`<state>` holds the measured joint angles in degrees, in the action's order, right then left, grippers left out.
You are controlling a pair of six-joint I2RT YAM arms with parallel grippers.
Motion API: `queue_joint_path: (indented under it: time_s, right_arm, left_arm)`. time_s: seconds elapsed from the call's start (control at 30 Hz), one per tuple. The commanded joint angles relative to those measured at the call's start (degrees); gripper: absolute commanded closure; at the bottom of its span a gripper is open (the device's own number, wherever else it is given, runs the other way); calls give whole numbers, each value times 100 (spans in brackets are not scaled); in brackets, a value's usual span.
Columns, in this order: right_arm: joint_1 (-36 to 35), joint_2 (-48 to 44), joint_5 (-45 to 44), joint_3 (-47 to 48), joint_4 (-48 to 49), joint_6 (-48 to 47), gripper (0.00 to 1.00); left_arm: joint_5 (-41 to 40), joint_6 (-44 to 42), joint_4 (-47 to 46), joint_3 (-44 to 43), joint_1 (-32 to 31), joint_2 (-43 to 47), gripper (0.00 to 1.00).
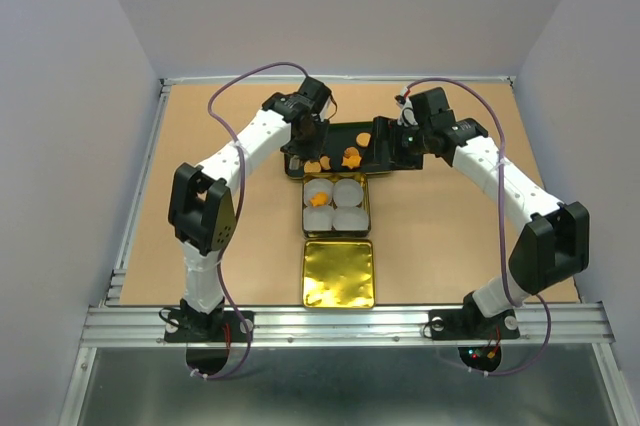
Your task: Pack the cookies
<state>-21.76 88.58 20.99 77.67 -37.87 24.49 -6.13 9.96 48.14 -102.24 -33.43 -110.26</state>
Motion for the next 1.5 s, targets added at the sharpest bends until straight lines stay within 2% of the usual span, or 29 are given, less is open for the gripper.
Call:
queue_joint_path:
  time_s: [0.0,0.33,0.63,0.97,1.1,1.33,1.47]
  right_arm:
    - [23,-7,-157,451,-63,-190,0]
    - [23,28,-192,486,-89,-234,0]
    - [23,11,-183,469,-98,-217,0]
    - [23,28,-157,416,-98,-50,0]
    - [23,46,-87,355,-98,20,0]
    - [23,37,-8,161,-89,161,0]
    - [14,-15,-51,-5,-89,196,0]
  left_arm:
    - [-116,-108,90,-358,-41,-48,45]
    - [-116,-108,64,-385,-41,-163,47]
    - [-152,-117,64,-437,-41,-180,58]
    - [-195,68,354,-1658,-32,-426,62]
    - [-231,156,398,-1826,-41,-427,62]
    - [-275,209,293,-1493,-41,56,65]
    - [-292,200,135,-888,-32,566,68]
